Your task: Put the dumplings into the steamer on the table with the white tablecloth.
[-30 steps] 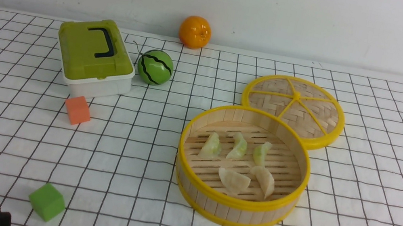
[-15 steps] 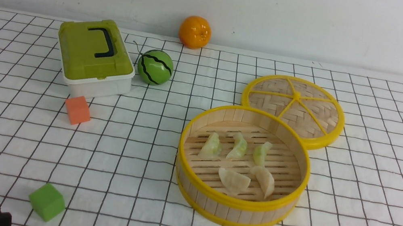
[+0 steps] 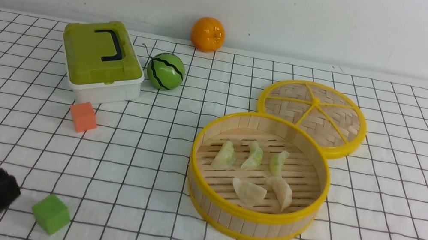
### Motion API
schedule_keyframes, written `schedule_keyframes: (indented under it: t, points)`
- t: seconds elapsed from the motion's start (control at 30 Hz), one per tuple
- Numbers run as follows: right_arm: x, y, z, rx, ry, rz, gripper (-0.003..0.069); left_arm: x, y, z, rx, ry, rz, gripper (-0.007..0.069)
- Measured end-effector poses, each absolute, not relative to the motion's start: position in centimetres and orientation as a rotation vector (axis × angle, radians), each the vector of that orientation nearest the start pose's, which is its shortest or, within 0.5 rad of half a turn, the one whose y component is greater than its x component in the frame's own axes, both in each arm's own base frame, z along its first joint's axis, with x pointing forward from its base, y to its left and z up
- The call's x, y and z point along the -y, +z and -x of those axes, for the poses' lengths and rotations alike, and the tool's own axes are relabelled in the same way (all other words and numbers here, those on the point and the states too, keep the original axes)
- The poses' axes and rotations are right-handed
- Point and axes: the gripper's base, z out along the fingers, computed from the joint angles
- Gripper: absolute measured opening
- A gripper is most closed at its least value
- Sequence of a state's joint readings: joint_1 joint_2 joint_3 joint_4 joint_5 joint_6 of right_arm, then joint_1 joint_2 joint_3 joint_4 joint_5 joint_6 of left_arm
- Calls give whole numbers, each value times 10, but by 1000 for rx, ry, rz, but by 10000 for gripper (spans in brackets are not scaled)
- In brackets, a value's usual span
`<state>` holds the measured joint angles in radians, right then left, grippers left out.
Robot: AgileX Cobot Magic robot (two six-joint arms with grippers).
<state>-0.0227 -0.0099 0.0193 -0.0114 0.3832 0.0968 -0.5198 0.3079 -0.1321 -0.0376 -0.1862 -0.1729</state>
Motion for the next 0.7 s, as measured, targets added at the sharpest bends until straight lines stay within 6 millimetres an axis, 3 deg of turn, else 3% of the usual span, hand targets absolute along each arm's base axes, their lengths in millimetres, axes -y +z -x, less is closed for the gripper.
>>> schedule_keyframes:
  t: [0.1,0.4,0.7]
  points:
    - [2,173,-52,-1873,40,-105,7,32,247,-73,-1440,-518,-147,-13]
    - [2,173,-52,-1873,40,-105,17,10,238,-59,-1460,-268,2,-13]
    - [2,173,-52,-1873,40,-105,20,-1,205,-54,-1648,-105,144,-13]
